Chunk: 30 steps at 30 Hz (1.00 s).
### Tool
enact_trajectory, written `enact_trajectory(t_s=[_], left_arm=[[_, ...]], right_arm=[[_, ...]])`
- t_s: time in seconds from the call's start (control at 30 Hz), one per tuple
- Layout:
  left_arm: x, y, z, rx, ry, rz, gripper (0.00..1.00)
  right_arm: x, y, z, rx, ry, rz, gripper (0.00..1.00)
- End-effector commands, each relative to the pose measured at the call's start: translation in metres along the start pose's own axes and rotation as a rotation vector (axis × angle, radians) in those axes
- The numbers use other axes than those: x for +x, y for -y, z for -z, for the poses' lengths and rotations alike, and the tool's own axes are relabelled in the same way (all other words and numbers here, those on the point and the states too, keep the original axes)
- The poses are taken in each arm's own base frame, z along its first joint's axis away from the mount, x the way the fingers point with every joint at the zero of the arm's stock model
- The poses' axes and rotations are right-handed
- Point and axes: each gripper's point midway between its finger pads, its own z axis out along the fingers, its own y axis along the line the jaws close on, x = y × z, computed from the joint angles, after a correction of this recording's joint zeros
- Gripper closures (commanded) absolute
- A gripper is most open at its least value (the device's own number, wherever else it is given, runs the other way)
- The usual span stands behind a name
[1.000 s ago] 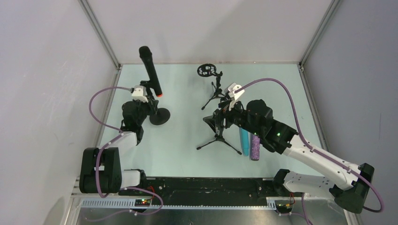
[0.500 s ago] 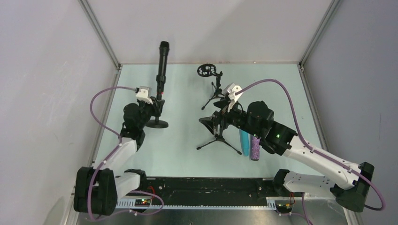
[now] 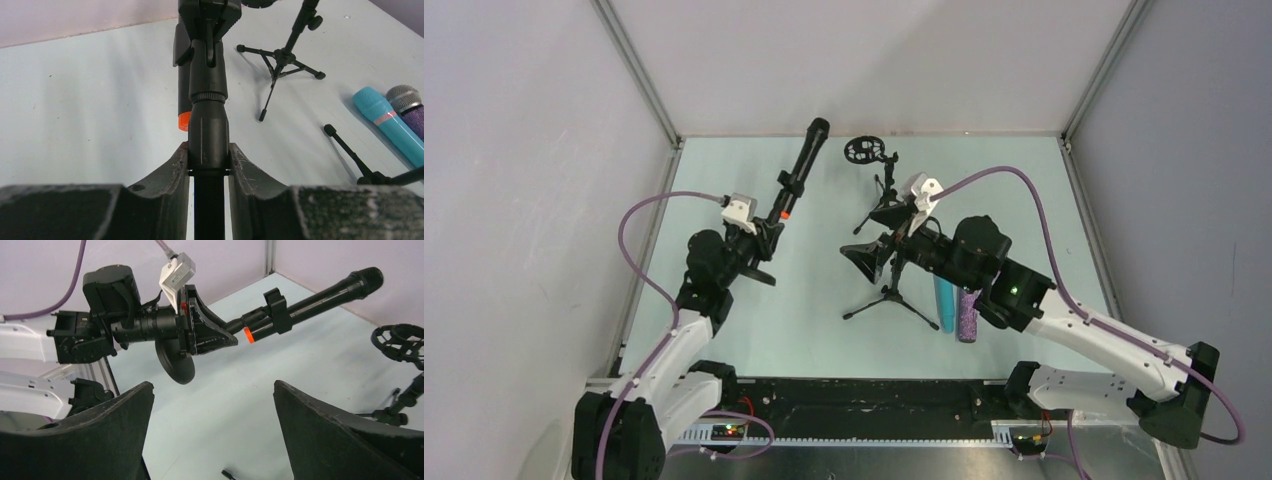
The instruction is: Attach the microphones to the stand
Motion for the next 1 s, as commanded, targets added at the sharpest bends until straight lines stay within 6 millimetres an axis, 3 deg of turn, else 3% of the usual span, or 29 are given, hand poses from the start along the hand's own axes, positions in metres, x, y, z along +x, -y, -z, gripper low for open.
enact_trajectory(t_s=[0.0,0.43,0.57,0.6,0.63,0.67,0.7,0.8,0.97], left_arm=[[-0.053,0.02,0.007,0.076,0.174,-0.105,1.0],[-0.055,0.044,0.027,0.151,0.229,-0.223,1.0],[-0.057,0.047,0.033,0.156,0.245,-0.232,1.0],[-0.055,0.047,0.033,0.157,0.241,-0.231,1.0],[-0.055,0.047,0.034,0.157,0.243,-0.233,1.0],[-0.053,0.047,0.034,0.157,0.241,-0.233,1.0],[-0.053,0.048,0.034,0.159,0.242,-0.234,1.0],[-0.052,0.051,0.033,0.162,0.24,-0.235,1.0],[-0.053,0.052,0.034,0.16,0.246,-0.238,1.0]], right_arm=[[-0.031,-0.006,-0.011,0.004,0.055,-0.064,0.07],[-0.028,-0.015,-0.045,-0.009,-0.026,-0.231,0.11],[-0.012,-0.022,-0.064,-0.033,-0.125,-0.296,0.15],[-0.018,-0.024,-0.067,-0.043,-0.124,-0.304,0.16],[-0.007,-0.025,-0.072,-0.043,-0.167,-0.325,0.16],[-0.011,-0.027,-0.075,-0.047,-0.168,-0.336,0.17],[0.0,-0.027,-0.08,-0.044,-0.207,-0.366,0.18],[0.008,-0.028,-0.088,-0.051,-0.262,-0.447,0.24],[0.031,-0.017,-0.105,-0.008,-0.35,-0.597,0.33]])
